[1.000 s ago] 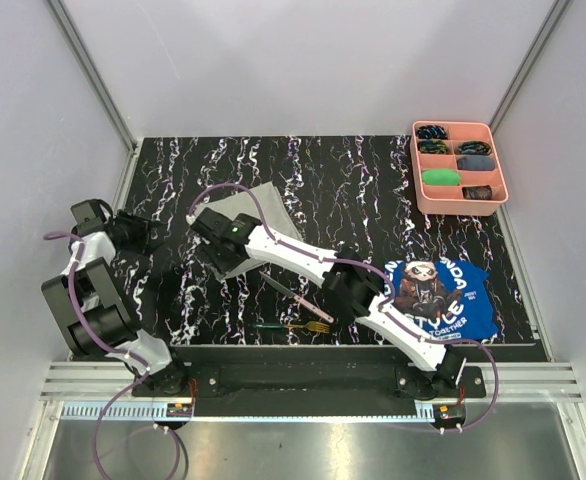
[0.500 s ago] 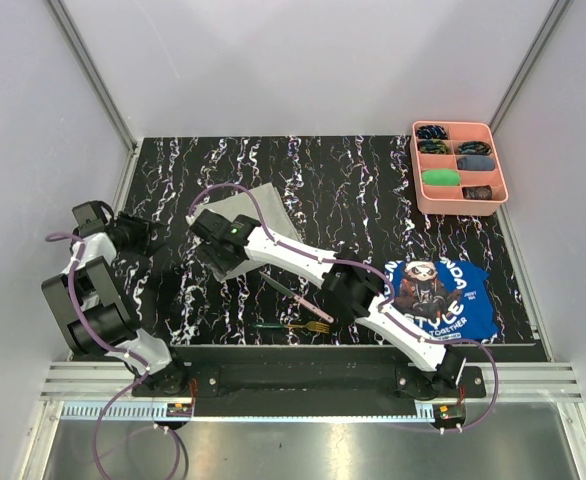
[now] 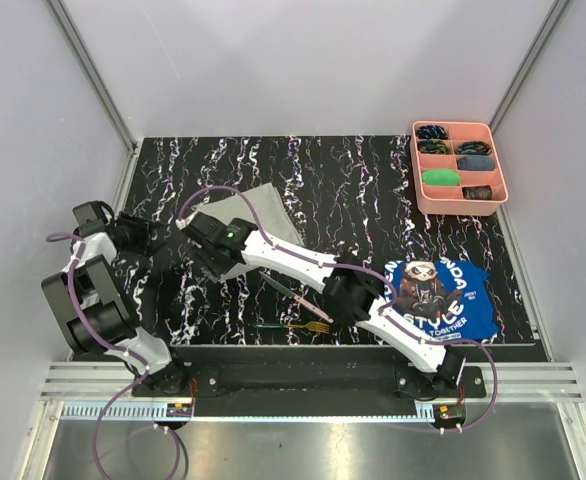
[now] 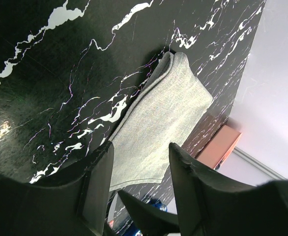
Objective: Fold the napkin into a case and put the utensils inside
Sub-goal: Pick up the lower triangle-folded napkin from the center of the board.
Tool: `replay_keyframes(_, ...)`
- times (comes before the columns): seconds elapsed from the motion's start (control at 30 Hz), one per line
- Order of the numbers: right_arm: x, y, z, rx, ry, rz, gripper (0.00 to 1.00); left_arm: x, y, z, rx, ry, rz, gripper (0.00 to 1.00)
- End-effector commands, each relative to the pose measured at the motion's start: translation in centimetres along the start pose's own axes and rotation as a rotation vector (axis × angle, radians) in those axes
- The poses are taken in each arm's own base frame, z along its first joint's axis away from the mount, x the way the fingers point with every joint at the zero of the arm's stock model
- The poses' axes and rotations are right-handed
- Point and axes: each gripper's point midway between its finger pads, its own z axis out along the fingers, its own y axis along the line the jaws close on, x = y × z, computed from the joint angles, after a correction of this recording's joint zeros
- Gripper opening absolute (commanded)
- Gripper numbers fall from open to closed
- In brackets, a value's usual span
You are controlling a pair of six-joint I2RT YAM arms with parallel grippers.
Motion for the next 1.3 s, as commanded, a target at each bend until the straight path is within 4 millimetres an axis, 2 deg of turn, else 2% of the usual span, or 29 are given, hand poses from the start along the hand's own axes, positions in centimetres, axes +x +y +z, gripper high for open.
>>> replay_keyframes(0.0, -3.4, 2.2, -3.2, -0.088, -0.102, -0.009, 0.64, 0.0, -0.6, 0.0, 0.042, 0.010, 0.010, 0.51)
replay_keyframes(0.2, -0.9, 1.6, -0.5, -0.066, -0.037, -0.028, 0.64, 0.1, -0.9, 0.0, 0.056, 0.019, 0.014, 0.53)
replay_keyframes(0.5, 1.9, 0.8, 2.4, -0.031, 0.033, -0.044, 0.61, 0.1, -3.4, -1.2, 0.203, -0.021, 0.071, 0.62)
replay_keyframes(0.73, 3.8, -0.7, 4.0, 0.029, 0.080, -0.034, 0.49, 0.0, -3.1, -1.0, 0.192, -0.024, 0.065, 0.70)
replay_keyframes(0.77, 4.1, -0.9, 4.3, 0.040, 0.086, -0.033, 0.42, 0.0, -3.0, -0.9, 0.190, -0.023, 0.065, 0.73)
replay_keyframes(0.87, 2.8, -1.7, 3.6, 0.063, 0.053, -0.020, 0.32, 0.2, -2.7, -0.4, 0.186, -0.002, 0.058, 0.74)
replay_keyframes(0.9, 2.1, -1.7, 3.4, 0.060, 0.031, -0.009, 0.23, 0.4, -2.4, -0.1, 0.177, 0.009, 0.051, 0.74)
replay_keyframes(0.93, 1.6, -2.0, 3.2, 0.042, 0.022, 0.009, 0.20, 0.6, -2.3, 0.1, 0.174, 0.016, 0.053, 0.75)
replay_keyframes(0.97, 0.5, -2.0, 2.3, 0.022, -0.004, 0.028, 0.17, 1.0, -2.3, 0.5, 0.169, 0.029, 0.060, 0.75)
replay_keyframes(1.0, -0.2, -1.7, 1.9, -0.011, -0.020, 0.053, 0.08, 1.2, -2.4, 0.8, 0.167, 0.040, 0.071, 0.75)
replay_keyframes(1.07, -1.8, -2.5, 0.2, -0.040, -0.059, 0.092, 0.02, 2.4, -2.9, 1.5, 0.166, 0.078, 0.098, 0.75)
replay_keyframes(1.17, -3.6, -3.2, -2.0, -0.086, -0.112, 0.143, 0.00, 3.8, -3.3, 2.8, 0.158, 0.128, 0.105, 0.76)
replay_keyframes(1.2, -4.2, -2.8, -2.4, -0.131, -0.132, 0.158, 0.00, 4.0, -3.5, 3.2, 0.154, 0.139, 0.111, 0.76)
replay_keyframes(1.23, -5.1, -3.0, -3.8, -0.148, -0.158, 0.171, 0.00, 4.3, -3.8, 3.6, 0.156, 0.146, 0.120, 0.75)
replay_keyframes(1.27, -4.6, -3.5, -3.8, -0.155, -0.147, 0.188, 0.00, 5.0, -4.2, 4.0, 0.156, 0.160, 0.138, 0.76)
